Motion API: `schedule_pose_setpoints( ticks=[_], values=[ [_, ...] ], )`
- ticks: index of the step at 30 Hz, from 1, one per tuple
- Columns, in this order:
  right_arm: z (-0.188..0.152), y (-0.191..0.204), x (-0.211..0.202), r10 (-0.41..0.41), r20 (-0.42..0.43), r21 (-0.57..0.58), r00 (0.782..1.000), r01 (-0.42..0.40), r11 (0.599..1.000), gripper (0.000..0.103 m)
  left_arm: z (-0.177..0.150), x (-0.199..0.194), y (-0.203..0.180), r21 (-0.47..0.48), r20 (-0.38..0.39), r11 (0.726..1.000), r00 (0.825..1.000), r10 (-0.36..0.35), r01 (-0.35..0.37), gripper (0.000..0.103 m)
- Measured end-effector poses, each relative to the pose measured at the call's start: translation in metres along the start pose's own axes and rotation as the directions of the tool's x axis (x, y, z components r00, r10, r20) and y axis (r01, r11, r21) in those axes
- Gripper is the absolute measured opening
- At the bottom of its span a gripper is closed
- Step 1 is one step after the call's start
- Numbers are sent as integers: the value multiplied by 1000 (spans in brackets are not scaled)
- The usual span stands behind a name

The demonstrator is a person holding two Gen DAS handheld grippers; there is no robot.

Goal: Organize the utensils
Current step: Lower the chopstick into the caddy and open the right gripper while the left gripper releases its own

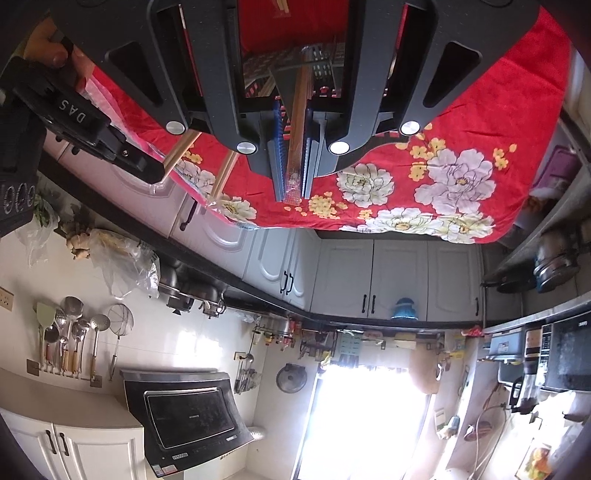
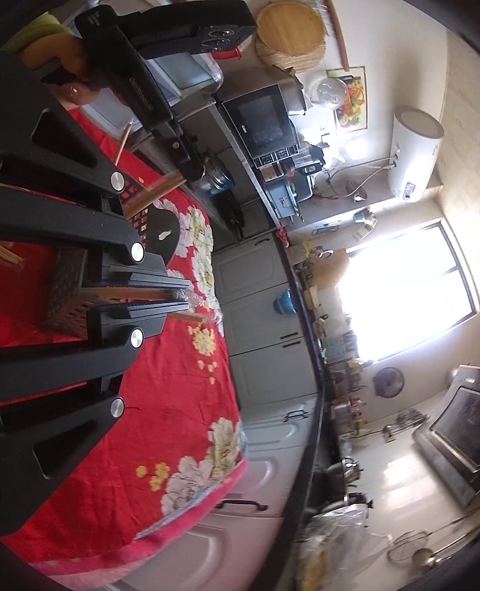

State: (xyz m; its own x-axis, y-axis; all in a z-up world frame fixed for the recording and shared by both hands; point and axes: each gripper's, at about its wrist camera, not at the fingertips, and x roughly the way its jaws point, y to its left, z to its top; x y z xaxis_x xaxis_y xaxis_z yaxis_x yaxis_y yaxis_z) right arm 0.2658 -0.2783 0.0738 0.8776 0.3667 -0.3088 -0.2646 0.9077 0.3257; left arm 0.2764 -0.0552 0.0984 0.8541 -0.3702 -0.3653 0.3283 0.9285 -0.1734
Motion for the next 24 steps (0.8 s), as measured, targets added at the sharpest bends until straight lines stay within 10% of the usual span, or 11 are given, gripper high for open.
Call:
schedule_pose_setpoints(
  ticks=[24],
  values=[
    [-12,7,-16,-44,-72,-33,996,42,999,28,-4,-39,6,2,-95,1000,995,-28,28,34]
  ],
)
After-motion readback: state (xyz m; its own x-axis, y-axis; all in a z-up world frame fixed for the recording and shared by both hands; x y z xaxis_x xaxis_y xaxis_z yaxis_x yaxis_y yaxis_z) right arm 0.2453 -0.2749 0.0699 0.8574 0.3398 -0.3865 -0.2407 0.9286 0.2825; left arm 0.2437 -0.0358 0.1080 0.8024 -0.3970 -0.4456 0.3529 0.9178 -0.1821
